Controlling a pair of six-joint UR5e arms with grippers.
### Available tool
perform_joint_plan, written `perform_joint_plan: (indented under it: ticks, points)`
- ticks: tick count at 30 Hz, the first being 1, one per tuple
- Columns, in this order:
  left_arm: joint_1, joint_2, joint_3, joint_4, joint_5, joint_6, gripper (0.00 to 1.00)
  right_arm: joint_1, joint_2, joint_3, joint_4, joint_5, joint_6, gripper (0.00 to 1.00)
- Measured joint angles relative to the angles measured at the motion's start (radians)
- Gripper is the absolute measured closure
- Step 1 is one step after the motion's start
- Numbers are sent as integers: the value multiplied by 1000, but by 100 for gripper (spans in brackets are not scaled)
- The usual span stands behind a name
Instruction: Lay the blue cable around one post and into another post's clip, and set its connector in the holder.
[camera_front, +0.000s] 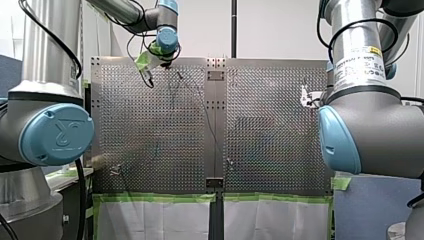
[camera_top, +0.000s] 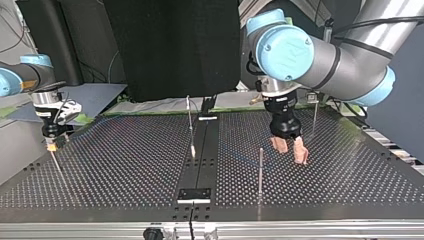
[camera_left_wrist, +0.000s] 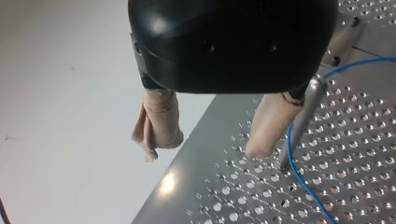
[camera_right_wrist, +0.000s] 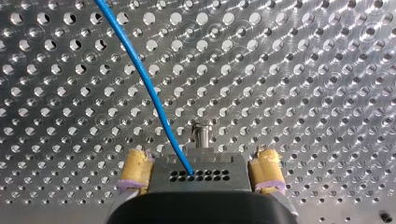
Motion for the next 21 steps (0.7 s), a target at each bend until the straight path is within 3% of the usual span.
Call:
perform_joint_plan:
  ticks: [7, 21]
  points:
    - [-19, 0, 47, -65, 30, 65, 0, 1, -1, 0, 0, 0, 0, 1]
    - [-25, -1, 50, -166, 145, 182, 0, 2, -2, 0, 0, -1, 0, 1]
